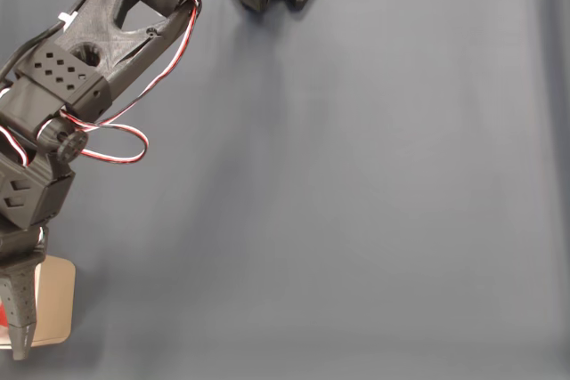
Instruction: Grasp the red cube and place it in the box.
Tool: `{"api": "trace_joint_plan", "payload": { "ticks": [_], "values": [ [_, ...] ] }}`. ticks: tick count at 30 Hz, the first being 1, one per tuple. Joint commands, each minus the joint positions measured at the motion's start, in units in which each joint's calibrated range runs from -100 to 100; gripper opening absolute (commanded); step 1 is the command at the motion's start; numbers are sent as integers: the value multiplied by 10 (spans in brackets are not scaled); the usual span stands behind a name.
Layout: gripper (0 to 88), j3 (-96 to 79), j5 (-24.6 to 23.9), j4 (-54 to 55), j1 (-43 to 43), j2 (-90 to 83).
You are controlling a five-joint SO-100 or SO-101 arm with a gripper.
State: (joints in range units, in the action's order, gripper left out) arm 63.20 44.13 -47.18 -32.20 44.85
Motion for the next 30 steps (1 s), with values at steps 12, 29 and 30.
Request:
{"api": "trace_joint_plan", "payload": {
  "ticks": [12,29,30],
  "values": [
    [269,-12,-13,27,-5,-51],
    [0,-216,-6,35,8,-221],
    [0,-235,-6,34,12,-241]
  ]
}}
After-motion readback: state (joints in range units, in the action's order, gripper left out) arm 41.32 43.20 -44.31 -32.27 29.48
